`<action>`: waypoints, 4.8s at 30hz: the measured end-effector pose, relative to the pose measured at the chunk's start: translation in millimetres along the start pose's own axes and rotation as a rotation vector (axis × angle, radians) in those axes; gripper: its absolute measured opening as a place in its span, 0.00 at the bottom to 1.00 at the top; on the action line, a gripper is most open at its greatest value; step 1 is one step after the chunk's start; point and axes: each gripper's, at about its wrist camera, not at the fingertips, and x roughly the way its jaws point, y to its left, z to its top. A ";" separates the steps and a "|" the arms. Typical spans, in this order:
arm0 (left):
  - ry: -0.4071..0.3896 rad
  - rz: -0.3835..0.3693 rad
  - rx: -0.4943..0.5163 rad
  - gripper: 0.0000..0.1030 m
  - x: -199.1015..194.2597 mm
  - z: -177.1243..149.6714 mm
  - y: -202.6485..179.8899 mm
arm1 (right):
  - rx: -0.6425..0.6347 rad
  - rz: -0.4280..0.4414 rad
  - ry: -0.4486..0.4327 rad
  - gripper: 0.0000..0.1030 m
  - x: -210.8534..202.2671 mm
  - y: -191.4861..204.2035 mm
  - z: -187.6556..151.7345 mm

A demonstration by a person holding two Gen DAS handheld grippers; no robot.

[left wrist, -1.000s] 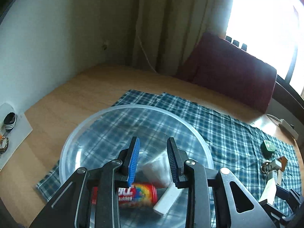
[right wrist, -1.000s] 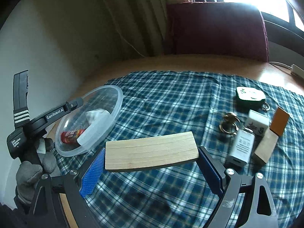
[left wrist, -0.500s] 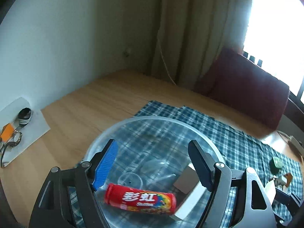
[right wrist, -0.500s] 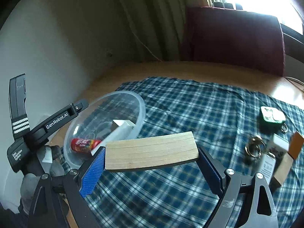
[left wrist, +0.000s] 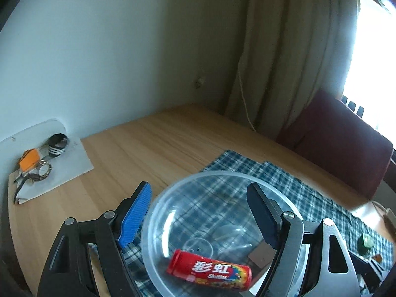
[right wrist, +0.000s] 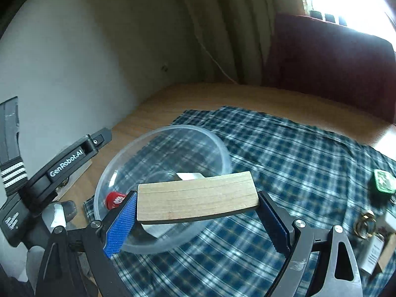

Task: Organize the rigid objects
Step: 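Lower the long wooden block into the clear bowl and open the right gripper, then withdraw both grippers from the bowl toward the remaining objects, then move the left gripper over the white USB charger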

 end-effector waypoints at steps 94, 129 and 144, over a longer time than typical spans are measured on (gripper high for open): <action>0.020 -0.157 0.263 0.84 -26.5 -28.4 -73.5 | 0.376 -0.446 -0.148 0.97 -120.8 -166.2 -60.2; 0.427 -0.509 0.625 0.84 -49.7 -147.3 -254.9 | 0.546 -0.494 -0.139 0.98 -174.2 -237.0 -104.6; 0.483 -0.517 0.668 0.84 -38.8 -170.3 -282.4 | 0.551 -0.493 -0.137 0.98 -175.6 -228.8 -105.7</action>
